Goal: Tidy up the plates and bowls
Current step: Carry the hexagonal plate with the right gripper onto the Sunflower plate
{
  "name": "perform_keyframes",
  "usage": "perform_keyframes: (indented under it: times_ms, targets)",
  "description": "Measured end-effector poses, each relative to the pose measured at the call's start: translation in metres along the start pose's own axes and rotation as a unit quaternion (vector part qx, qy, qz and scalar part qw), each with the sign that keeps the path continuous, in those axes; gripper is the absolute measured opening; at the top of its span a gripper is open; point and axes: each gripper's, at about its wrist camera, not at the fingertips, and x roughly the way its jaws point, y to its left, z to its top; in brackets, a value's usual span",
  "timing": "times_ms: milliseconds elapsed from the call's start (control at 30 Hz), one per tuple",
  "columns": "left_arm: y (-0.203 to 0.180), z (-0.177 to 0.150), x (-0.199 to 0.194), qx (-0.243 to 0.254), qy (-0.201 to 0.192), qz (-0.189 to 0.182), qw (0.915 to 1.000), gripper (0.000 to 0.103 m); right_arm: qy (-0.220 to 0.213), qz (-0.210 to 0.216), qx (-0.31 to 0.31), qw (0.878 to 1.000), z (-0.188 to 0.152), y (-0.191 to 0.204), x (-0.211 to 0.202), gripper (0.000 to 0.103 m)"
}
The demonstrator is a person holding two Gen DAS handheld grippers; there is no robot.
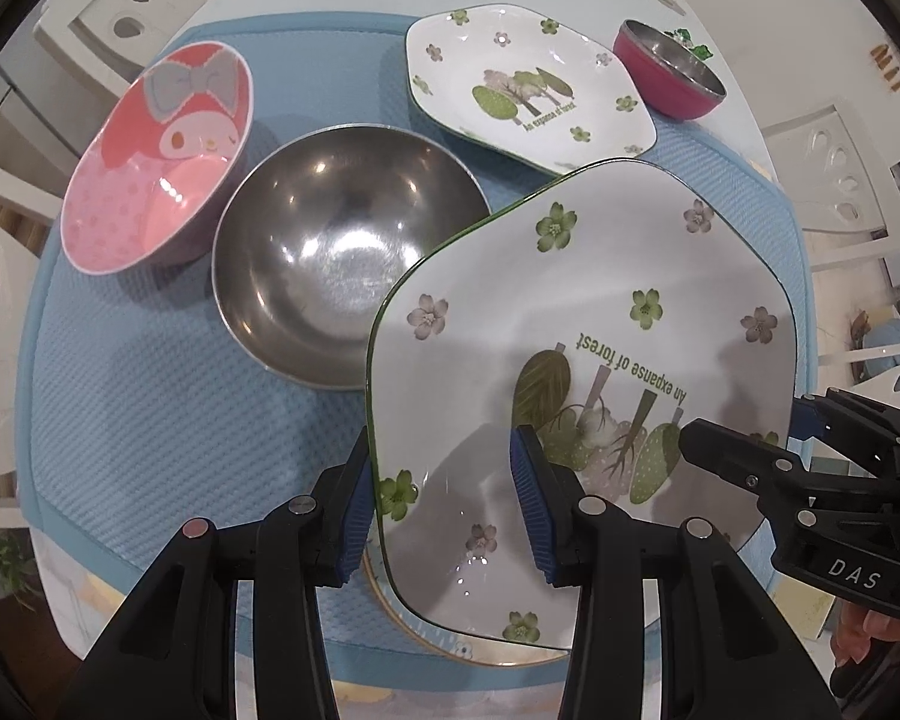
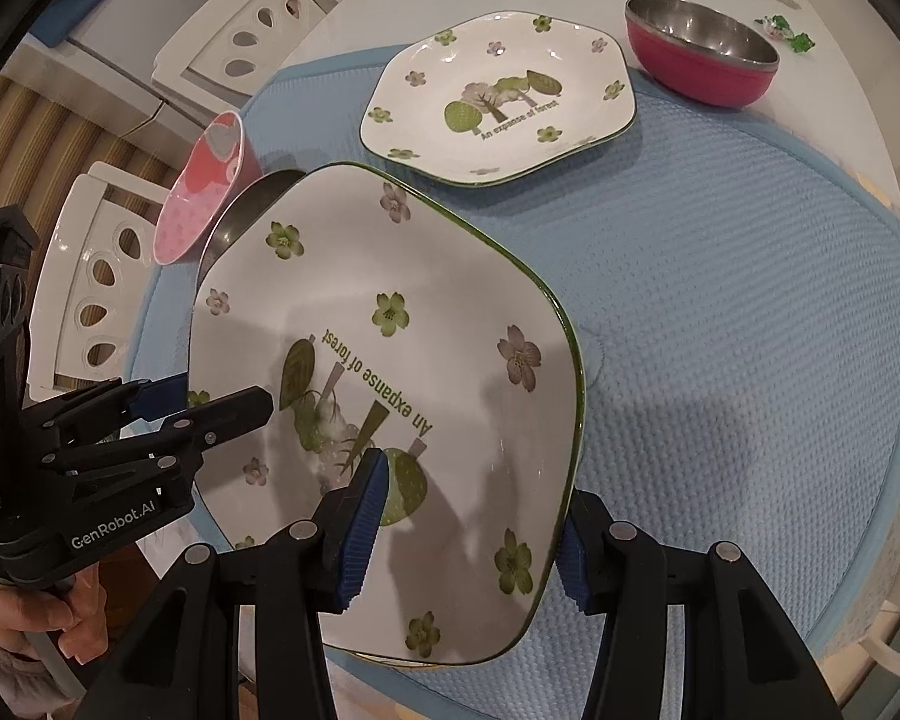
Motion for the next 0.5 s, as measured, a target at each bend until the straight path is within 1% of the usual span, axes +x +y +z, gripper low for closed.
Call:
perform_keyframes:
  times_ms: [200, 500]
  targets:
    - [0.005, -0.008, 0.000, 0.004, 0.001, -0.005, 1.0000, 0.039, 0.013, -0.006, 0.002, 1.000, -0.010, 0.007, 0.009, 0.050]
    - [0.011, -0.025, 0.004, 0.006, 0.011, -0.007, 0.9999, 0.040, 0.022, -0.003, 0.016, 1.000, -0.025, 0.011, 0.020, 0.050]
